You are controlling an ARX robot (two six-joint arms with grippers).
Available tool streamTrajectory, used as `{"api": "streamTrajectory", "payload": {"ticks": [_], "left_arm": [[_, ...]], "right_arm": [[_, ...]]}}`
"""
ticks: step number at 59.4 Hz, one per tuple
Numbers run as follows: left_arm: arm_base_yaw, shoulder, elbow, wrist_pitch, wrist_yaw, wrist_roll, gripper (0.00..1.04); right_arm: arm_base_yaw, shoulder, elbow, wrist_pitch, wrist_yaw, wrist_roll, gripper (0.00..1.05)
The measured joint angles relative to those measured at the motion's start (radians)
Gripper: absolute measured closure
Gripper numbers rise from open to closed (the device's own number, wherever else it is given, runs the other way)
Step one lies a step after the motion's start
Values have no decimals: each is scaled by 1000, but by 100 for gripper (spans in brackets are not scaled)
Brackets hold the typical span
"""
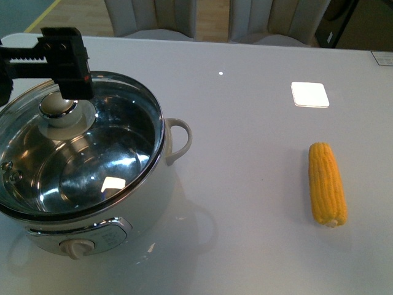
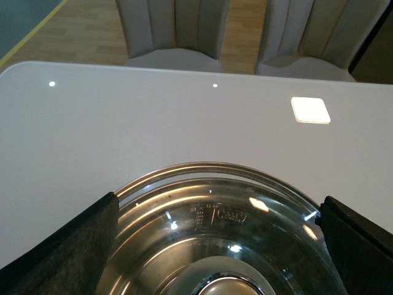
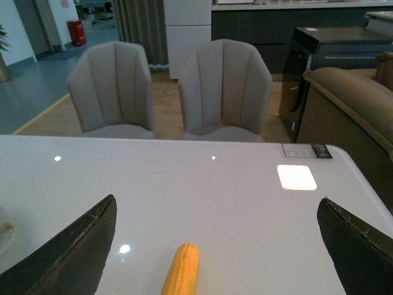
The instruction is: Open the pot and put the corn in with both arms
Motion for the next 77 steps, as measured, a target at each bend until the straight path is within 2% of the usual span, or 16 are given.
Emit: {"api": "streamTrajectory", "payload": {"ticks": [19,48,68,70,77], "left_arm": [[-43,173,-22,156,-51,-52,7],[-49,257,-35,217,-82,-54,7],[-58,261,-29,222,-100,-54,56],[-60,261,-29,223,-101,-46,59],[-60,261,-28,223,-106,-36,60]], "right_arm": [[0,0,0,0,0,0,9],[0,0,0,0,0,0,9],[0,0,0,0,0,0,9],[0,0,0,0,0,0,9],[0,0,0,0,0,0,9]]}}
